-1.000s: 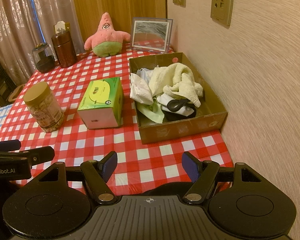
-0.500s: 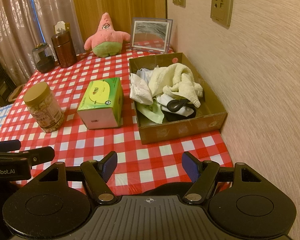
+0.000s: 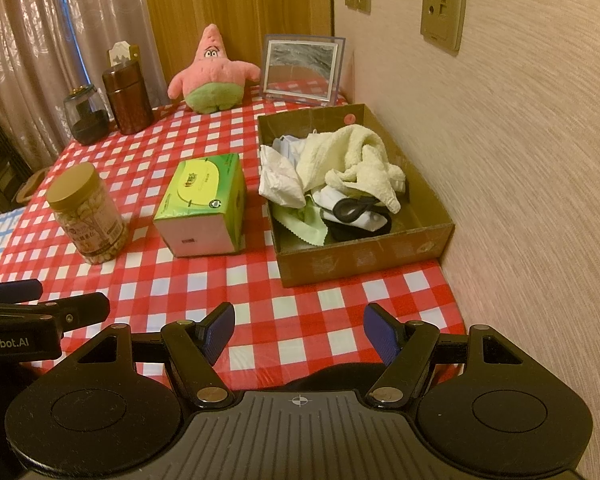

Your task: Organize soft objects

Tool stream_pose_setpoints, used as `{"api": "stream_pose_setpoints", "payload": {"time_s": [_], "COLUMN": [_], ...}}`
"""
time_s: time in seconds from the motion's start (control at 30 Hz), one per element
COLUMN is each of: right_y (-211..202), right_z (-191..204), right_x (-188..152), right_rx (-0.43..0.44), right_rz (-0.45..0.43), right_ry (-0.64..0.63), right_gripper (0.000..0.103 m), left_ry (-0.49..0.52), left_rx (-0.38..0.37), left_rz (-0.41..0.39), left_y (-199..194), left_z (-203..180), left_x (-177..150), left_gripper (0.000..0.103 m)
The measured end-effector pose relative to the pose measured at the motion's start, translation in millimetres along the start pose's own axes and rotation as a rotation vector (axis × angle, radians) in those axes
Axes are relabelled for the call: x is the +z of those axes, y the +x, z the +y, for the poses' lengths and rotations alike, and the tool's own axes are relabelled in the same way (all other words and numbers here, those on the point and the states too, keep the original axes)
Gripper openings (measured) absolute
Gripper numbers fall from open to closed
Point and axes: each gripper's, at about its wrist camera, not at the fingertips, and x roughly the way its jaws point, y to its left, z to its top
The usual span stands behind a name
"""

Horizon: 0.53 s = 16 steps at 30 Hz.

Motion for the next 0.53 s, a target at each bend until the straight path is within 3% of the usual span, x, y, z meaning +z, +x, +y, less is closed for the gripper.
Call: {"api": "stream_pose_setpoints", "payload": {"time_s": [0.53], "right_y": [0.2], "right_z": [-0.2], "right_x": [0.1], "right_rx": [0.0], "right_rz": [0.0], "right_ry": [0.0], "right_gripper": [0.071], "left_ry": [0.0], "left_rx": [-0.01], "left_rz": [-0.006], "left_y": [1.9], "left_z": [-8.5], "left_x": [0.8], "left_gripper": [0.102]}}
